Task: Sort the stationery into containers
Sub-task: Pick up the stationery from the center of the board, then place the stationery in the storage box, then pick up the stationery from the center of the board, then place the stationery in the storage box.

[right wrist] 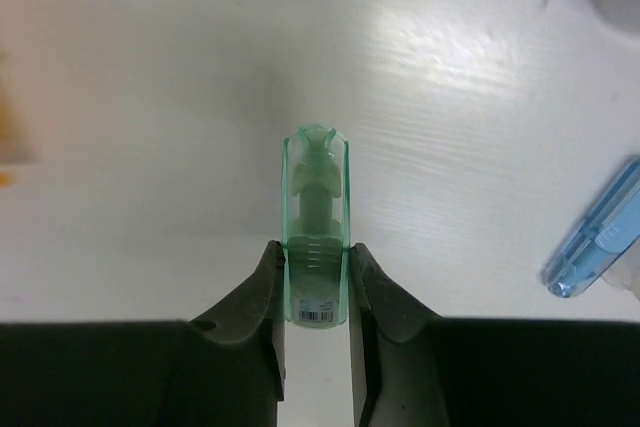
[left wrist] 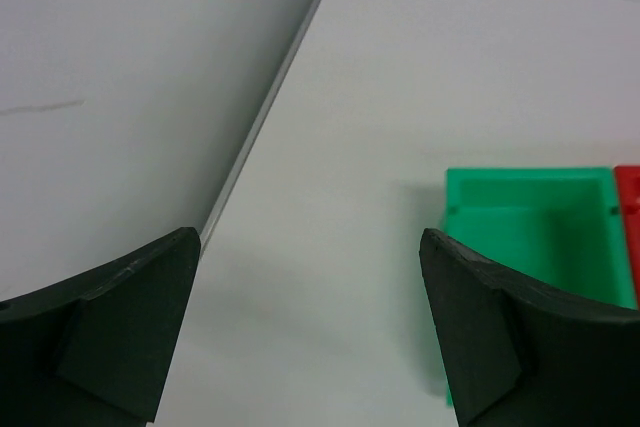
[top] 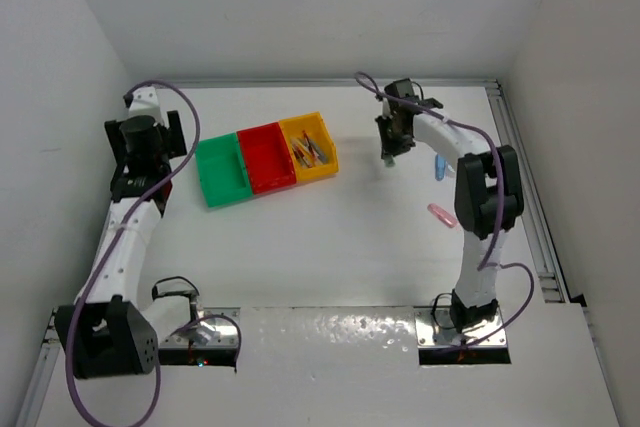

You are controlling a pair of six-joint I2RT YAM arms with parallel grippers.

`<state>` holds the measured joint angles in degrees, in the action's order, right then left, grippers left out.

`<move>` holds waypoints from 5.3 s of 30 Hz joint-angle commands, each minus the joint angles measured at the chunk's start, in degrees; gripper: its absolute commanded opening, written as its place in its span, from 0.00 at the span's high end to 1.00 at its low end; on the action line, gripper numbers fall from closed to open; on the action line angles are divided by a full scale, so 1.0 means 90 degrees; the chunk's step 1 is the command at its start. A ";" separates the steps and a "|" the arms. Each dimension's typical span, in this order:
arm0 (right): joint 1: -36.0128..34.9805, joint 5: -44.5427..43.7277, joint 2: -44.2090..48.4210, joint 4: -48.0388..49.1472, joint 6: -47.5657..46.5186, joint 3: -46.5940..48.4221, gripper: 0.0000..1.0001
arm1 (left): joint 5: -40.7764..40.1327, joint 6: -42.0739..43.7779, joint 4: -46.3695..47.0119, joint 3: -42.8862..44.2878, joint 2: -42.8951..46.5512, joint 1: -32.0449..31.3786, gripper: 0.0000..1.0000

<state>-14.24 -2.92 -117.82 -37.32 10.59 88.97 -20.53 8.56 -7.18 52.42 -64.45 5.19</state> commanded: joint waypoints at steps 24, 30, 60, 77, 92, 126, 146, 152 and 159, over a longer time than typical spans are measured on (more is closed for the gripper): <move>-0.3505 -0.0134 -0.1752 0.2330 0.1402 0.2800 0.98 | 0.0260 -0.0560 -0.0189 -0.2944 0.3284 0.0839 0.05; -0.3506 -0.0359 -0.2035 0.2613 0.1440 0.2927 0.86 | 0.0290 -0.0550 -0.0199 -0.2954 0.3235 0.0927 0.05; 0.0418 -0.1189 0.2163 -0.0199 0.1587 -0.0958 0.40 | 0.0231 -0.0492 -0.0208 -0.2954 0.3264 0.0986 0.05; 0.1505 -0.0907 0.2055 -0.0258 0.1217 -0.2393 0.37 | 0.0055 -0.0453 -0.0150 -0.2973 0.3040 0.1112 0.05; 0.1553 -0.0604 0.1363 -0.0082 0.0093 -0.3030 0.36 | 0.0153 -0.0394 -0.0081 -0.2944 0.3069 0.1103 0.05; -0.2929 0.0285 -0.1097 0.1831 0.1264 0.3531 1.00 | 0.0036 -0.0414 -0.0140 -0.2944 0.3166 0.1191 0.05; -0.3144 0.0861 -0.2114 0.3365 0.2153 0.3015 0.53 | 0.0065 -0.0414 -0.0091 -0.2973 0.3088 0.1220 0.05; -0.3057 0.0939 -0.1461 0.3298 0.2164 0.3074 0.27 | 0.0055 -0.0414 -0.0169 -0.2935 0.3069 0.1210 0.05; -0.1321 0.1475 0.0832 0.1882 0.1444 0.1058 0.72 | -0.0004 -0.0482 -0.0218 -0.2915 0.3176 0.1220 0.05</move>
<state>-36.38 7.92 -122.39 -16.14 27.90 105.47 -19.79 4.47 -10.55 25.69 -36.97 15.49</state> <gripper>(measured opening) 0.296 0.950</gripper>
